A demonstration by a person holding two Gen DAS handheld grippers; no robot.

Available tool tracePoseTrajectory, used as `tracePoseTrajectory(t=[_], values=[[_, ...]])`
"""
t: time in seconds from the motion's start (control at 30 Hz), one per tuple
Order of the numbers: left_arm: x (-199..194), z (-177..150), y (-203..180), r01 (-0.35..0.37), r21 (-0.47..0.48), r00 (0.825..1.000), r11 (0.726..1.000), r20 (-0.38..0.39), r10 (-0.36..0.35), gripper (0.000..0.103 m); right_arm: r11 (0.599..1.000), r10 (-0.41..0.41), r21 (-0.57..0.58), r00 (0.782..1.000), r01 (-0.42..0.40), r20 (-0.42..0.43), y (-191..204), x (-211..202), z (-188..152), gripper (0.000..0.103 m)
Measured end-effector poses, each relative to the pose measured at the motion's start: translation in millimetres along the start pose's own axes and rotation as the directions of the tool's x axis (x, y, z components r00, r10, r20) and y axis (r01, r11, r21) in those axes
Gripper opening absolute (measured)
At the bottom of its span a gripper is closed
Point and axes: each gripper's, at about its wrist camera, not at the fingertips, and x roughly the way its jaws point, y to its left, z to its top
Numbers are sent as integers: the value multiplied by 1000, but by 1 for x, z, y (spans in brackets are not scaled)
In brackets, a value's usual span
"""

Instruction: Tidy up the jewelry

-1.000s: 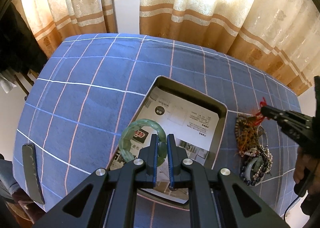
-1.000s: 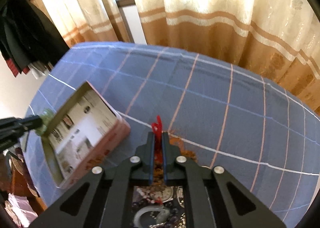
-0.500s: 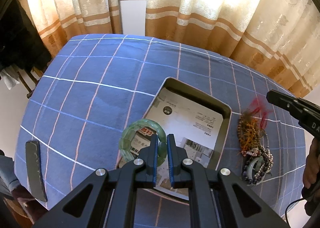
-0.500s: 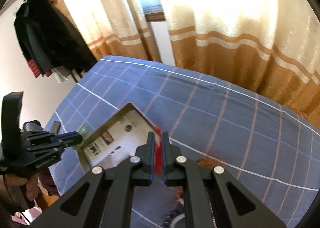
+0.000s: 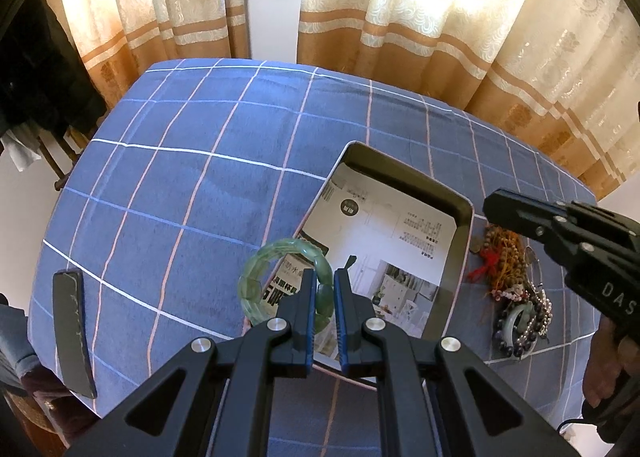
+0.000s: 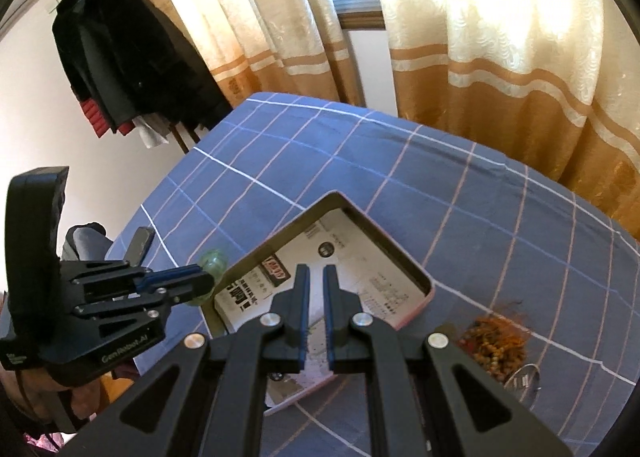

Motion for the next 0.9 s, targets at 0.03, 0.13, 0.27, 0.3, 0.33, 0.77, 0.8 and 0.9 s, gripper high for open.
tracePoseTrajectory(t=[0.03, 0.13, 0.27, 0.3, 0.33, 0.77, 0.8, 0.9], values=[[0, -1, 2, 1, -2, 1000, 1000, 0, -1, 8, 1000, 2, 3, 1000, -2, -3, 1, 1, 0, 9], [0, -4, 8, 2, -11, 1000, 1000, -4, -2, 8, 1000, 3, 2, 1000, -3, -10, 3, 5, 0, 9], [0, -8, 16, 17, -21, 1000, 1000, -7, -17, 8, 1000, 14, 1, 1000, -14, -12, 9, 8, 0, 9], [1, -10, 16, 17, -19, 1000, 1000, -9, -17, 8, 1000, 18, -1, 1000, -18, -12, 11, 9, 0, 9], [1, -10, 16, 20, -17, 1000, 1000, -11, -20, 8, 1000, 24, -3, 1000, -24, -12, 14, 10, 0, 9], [2, -10, 10, 44, 9, 999, 999, -12, -44, 8, 998, 65, 24, 997, -63, -46, 19, 33, -14, 9], [1, -10, 9, 46, 13, 999, 999, -9, -46, 8, 998, 64, 28, 997, -62, -51, 18, 34, -15, 9], [1, -10, 7, 56, 13, 998, 998, -8, -56, 8, 998, 60, 38, 996, -57, -59, 14, 34, -19, 9]])
